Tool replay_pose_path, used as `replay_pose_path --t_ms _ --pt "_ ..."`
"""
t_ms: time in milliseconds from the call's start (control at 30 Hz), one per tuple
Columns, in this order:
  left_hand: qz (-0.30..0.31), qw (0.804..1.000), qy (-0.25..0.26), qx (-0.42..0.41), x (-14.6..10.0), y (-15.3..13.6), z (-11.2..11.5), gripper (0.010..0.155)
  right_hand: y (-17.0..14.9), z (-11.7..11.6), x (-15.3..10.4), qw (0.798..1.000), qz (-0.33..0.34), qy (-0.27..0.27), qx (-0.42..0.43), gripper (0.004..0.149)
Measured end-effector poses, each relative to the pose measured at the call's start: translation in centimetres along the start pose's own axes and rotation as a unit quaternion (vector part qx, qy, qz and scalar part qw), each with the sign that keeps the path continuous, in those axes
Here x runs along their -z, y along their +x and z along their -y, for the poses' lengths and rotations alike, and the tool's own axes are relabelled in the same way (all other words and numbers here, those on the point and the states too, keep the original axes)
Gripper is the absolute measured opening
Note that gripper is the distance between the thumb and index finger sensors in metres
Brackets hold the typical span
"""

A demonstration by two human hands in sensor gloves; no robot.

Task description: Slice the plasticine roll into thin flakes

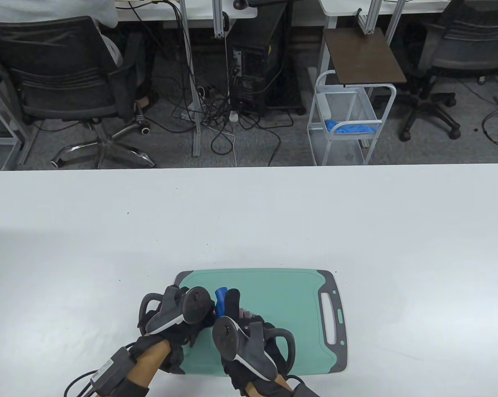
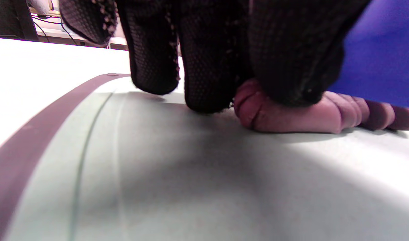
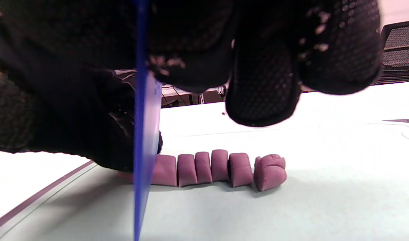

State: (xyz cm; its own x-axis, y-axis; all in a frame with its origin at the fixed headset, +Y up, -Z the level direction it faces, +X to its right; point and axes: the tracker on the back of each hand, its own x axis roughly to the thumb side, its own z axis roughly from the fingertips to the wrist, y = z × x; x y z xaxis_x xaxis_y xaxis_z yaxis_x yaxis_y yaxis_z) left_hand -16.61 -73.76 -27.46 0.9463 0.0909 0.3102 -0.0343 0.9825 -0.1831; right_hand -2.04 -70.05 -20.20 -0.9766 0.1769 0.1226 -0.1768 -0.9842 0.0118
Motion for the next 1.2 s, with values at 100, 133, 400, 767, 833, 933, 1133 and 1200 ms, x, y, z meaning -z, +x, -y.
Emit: replay_pose_path --t_ms 100,133,400,767,833,933,1133,1200 --pt "0.001 1.000 -0.002 -0.003 0.02 -0.05 0.03 0.048 0.02 0.05 -0.03 1.000 0.000 0.001 -0.001 0.084" --pt "0.001 1.000 -0.003 -0.007 0.05 -0.10 0.04 0.048 0.05 0.04 -0.05 1.000 0.000 0.001 -0.002 0.084" --pt "0.001 1.000 -0.007 -0.012 0.13 -0.20 0.10 0.047 0.27 -0.33 0.02 1.000 0.001 0.000 -0.013 0.084" --pt "0.002 1.000 -0.007 -0.012 0.20 -0.17 0.16 0.047 0.52 -0.79 0.21 1.000 0.003 -0.003 -0.025 0.084" --pt "0.002 1.000 -0.007 -0.011 0.21 -0.16 0.17 0.047 0.52 -0.82 0.24 1.000 0.003 -0.003 -0.026 0.084" --pt "0.002 1.000 -0.007 -0.010 0.21 -0.15 0.18 0.047 0.53 -0.84 0.27 1.000 0.003 -0.003 -0.027 0.084" --pt "0.002 1.000 -0.007 -0.010 0.21 -0.15 0.18 0.047 0.70 -0.92 0.29 0.999 0.004 -0.004 -0.035 0.084" --pt "0.002 1.000 -0.007 -0.010 0.21 -0.15 0.18 0.047 0.74 -0.93 0.30 0.999 0.005 -0.004 -0.037 0.084"
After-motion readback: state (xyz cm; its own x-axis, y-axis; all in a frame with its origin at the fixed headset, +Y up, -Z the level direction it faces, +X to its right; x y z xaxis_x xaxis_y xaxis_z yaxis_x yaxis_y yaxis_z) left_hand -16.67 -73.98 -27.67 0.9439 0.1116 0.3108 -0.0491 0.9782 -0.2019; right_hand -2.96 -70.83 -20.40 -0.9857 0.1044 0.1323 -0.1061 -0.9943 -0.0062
